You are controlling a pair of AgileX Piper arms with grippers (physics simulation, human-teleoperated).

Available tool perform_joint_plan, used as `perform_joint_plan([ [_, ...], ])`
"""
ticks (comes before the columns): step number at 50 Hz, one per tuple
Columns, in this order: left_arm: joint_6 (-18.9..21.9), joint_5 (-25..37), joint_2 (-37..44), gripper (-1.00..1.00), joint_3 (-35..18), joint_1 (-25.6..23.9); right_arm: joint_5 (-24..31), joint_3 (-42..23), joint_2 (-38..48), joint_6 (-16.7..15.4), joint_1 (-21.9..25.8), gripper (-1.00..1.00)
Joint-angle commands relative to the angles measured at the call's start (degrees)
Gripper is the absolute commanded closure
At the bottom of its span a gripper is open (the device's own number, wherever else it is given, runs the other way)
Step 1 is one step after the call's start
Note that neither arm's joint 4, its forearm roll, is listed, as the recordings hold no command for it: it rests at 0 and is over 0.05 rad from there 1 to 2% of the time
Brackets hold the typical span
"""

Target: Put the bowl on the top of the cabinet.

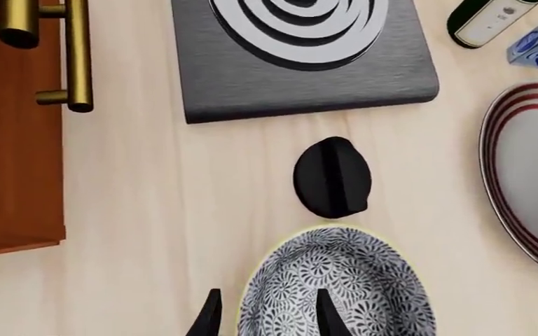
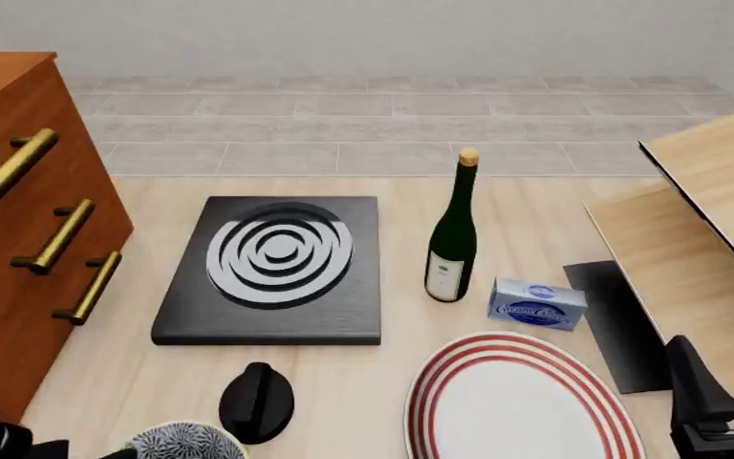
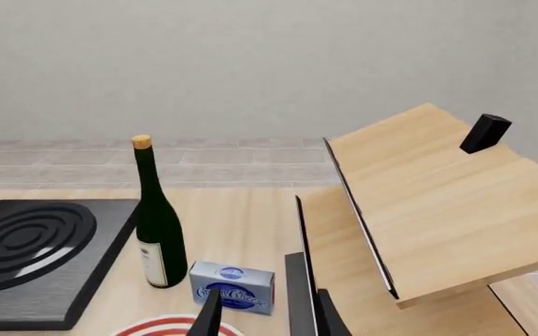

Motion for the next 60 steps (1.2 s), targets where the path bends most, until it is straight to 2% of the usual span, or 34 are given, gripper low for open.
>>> perform_joint_plan([
  [1,-1.78,-1.48,-0.5,-1.0,2.91,-0.75,0.23,0.0,-0.14,-0.06,0.01,-1.0],
  [60,-9.01,-5.35,-3.86,-1.0,12.65,-5.04,0.03,0.0,0.06,-0.62,0.05,-1.0],
])
